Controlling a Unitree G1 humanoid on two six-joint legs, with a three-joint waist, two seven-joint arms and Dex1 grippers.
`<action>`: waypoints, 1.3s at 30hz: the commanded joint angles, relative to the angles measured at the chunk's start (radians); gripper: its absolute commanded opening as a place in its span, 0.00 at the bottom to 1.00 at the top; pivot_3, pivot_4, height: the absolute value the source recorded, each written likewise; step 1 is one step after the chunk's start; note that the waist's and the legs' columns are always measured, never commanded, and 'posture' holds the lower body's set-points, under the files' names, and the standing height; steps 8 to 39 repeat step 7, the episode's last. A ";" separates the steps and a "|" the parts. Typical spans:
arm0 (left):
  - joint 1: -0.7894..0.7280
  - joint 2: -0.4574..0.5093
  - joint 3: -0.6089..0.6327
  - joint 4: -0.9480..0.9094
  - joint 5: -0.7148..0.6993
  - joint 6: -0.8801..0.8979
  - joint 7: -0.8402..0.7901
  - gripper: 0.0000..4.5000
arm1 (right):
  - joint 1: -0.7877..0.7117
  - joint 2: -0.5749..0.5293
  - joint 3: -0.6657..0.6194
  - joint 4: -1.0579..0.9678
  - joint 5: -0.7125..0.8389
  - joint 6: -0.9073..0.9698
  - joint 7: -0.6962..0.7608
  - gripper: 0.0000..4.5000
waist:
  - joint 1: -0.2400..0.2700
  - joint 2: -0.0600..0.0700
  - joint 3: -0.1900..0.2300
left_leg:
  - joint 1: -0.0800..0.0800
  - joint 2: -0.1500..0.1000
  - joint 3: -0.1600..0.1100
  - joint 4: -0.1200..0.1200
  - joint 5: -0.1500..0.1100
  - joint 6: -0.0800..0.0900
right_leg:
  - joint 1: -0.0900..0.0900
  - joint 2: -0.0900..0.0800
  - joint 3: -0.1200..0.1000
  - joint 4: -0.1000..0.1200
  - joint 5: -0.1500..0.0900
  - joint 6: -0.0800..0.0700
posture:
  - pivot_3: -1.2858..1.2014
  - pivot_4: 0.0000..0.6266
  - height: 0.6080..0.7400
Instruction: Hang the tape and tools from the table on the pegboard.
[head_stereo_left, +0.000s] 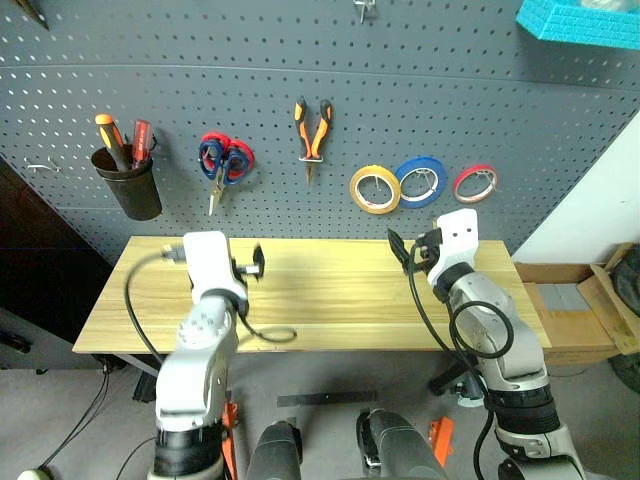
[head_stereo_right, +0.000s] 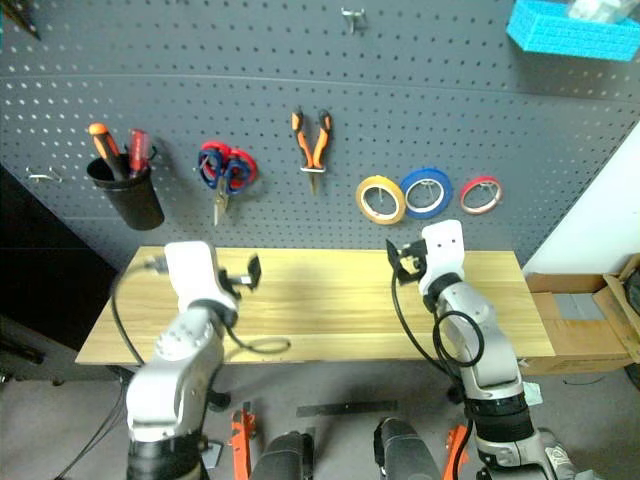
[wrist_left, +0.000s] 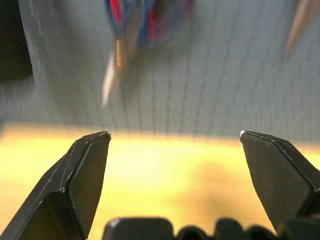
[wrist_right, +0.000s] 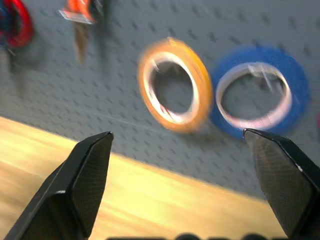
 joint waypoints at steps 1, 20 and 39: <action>0.038 -0.008 -0.003 0.038 0.020 -0.096 -0.016 0.99 | 0.020 -0.003 -0.009 0.044 -0.040 -0.047 -0.023 1.00 | -0.004 0.000 -0.005 | 0.000 0.000 -0.001 0.001 0.000 0.000 | 0.000 0.000 0.000 0.000 0.000 0.000 | 0.51 0.11 1.00; 0.027 -0.003 0.020 0.103 0.007 -0.157 -0.044 0.99 | 0.026 0.001 -0.024 0.111 -0.057 -0.086 -0.035 1.00 | -0.015 0.011 -0.025 | -0.003 0.002 -0.008 0.000 -0.004 -0.005 | 0.009 0.002 -0.007 -0.032 0.014 -0.001 | 0.50 0.09 1.00; 0.027 -0.003 0.020 0.103 0.007 -0.157 -0.044 0.99 | 0.026 0.001 -0.024 0.111 -0.057 -0.086 -0.035 1.00 | -0.015 0.011 -0.025 | -0.003 0.002 -0.008 0.000 -0.004 -0.005 | 0.009 0.002 -0.007 -0.032 0.014 -0.001 | 0.50 0.09 1.00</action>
